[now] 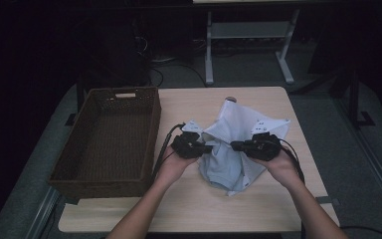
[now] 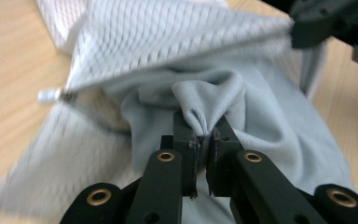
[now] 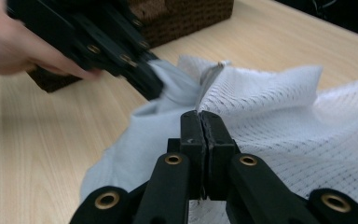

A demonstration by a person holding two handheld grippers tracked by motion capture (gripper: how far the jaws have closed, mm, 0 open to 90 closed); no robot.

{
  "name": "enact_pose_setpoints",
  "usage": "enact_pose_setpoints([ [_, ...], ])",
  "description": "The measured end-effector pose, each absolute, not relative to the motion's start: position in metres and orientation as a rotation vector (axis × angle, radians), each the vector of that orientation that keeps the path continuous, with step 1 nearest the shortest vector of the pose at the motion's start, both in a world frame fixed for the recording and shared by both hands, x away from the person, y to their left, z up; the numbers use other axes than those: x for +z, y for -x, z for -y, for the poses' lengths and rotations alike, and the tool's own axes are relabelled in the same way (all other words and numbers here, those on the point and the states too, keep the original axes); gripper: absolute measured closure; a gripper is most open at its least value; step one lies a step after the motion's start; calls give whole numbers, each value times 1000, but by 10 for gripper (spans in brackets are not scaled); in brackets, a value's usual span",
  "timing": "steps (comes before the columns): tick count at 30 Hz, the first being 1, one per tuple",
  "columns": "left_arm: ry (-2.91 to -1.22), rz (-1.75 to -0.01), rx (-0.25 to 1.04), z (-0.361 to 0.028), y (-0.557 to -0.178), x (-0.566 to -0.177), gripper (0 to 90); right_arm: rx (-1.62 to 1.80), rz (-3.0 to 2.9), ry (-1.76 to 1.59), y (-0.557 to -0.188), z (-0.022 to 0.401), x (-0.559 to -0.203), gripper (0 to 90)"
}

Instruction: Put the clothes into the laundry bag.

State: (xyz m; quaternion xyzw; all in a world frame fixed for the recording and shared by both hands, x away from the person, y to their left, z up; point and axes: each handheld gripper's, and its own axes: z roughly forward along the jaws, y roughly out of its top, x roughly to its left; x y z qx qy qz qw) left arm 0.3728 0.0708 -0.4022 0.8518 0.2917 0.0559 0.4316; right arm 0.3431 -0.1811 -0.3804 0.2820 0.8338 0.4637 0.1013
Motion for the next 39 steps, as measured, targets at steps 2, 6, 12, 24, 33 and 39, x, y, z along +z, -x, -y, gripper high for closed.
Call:
enact_pose_setpoints([
  [2,-2112,-728,146,-61,-377,-403,841,1382,-2466,-826,-342,180,-378,878],
  [6,-2095,-754,155,-45,-387,-411,842,1391,-2456,-818,-340,181,-375,878],
  [12,-2041,-803,214,-29,-399,-428,838,1411,-2440,-824,-339,186,-371,879],
  [24,-2030,-839,173,-44,-402,-419,588,1399,-2428,-833,-340,189,-372,878],
  [33,-2085,-803,134,-76,-378,-405,405,1369,-2425,-809,-340,187,-374,878],
  [39,-2155,-779,68,-88,-361,-423,353,1360,-2426,-793,-340,188,-376,877],
])
